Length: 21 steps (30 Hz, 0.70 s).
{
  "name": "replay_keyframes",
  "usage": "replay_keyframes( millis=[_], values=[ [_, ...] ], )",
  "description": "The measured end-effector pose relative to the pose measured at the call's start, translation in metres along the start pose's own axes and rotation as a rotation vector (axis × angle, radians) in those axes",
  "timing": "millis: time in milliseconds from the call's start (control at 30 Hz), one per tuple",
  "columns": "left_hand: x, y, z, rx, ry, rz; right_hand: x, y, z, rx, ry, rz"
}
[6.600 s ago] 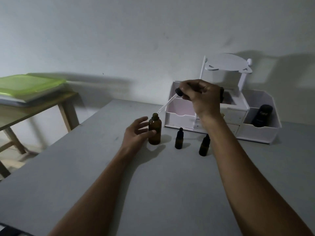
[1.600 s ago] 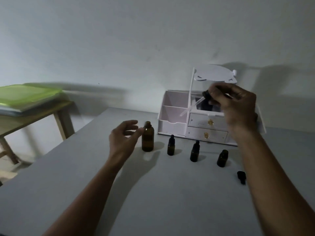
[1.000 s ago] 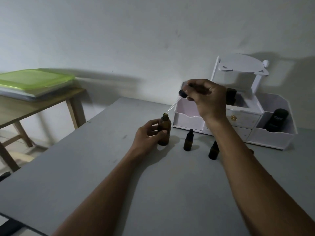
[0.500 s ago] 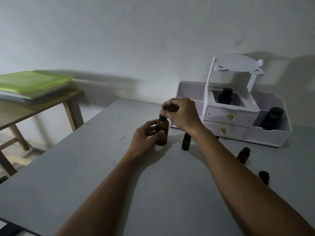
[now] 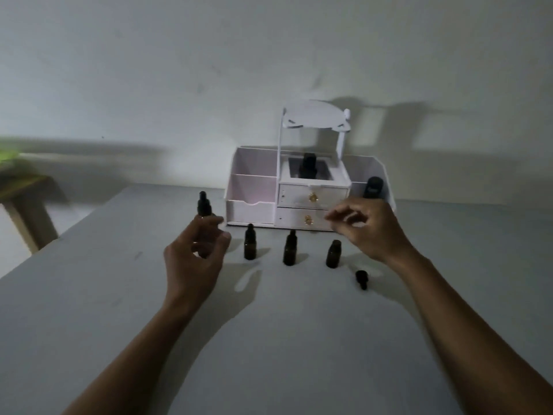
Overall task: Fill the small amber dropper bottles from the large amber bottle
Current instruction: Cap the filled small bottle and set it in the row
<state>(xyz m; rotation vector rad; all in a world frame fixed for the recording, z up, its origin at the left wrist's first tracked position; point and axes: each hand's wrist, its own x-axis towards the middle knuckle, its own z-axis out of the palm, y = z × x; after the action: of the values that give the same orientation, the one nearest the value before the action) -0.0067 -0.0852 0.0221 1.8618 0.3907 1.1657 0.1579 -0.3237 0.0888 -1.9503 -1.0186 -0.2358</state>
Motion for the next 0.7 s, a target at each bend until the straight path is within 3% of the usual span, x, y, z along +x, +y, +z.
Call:
replay_keyframes(
  millis=[100, 267, 433, 533, 633, 700],
  values=[
    [-0.02, 0.027, 0.028, -0.065, -0.173, -0.004, -0.024, 0.03, -0.028, -0.138, -0.125, 0.186],
    [-0.041, 0.045, 0.089, -0.039, -0.55, -0.16, -0.042, 0.058, -0.026, -0.219, -0.379, 0.342],
    [-0.051, 0.044, 0.142, -0.008, -0.576, -0.293, -0.044, 0.063, -0.024, -0.34, -0.499, 0.334],
    [-0.045, 0.044, 0.159, -0.019, -0.525, -0.306, -0.042, 0.066, -0.029, -0.315, -0.309, 0.262],
    [-0.038, 0.042, 0.169, -0.031, -0.526, -0.312, -0.039, 0.059, -0.023, 0.021, 0.139, 0.23],
    [-0.036, 0.039, 0.173, -0.031, -0.531, -0.319, -0.034, 0.05, -0.014, 0.269, 0.326, 0.271]
  ],
)
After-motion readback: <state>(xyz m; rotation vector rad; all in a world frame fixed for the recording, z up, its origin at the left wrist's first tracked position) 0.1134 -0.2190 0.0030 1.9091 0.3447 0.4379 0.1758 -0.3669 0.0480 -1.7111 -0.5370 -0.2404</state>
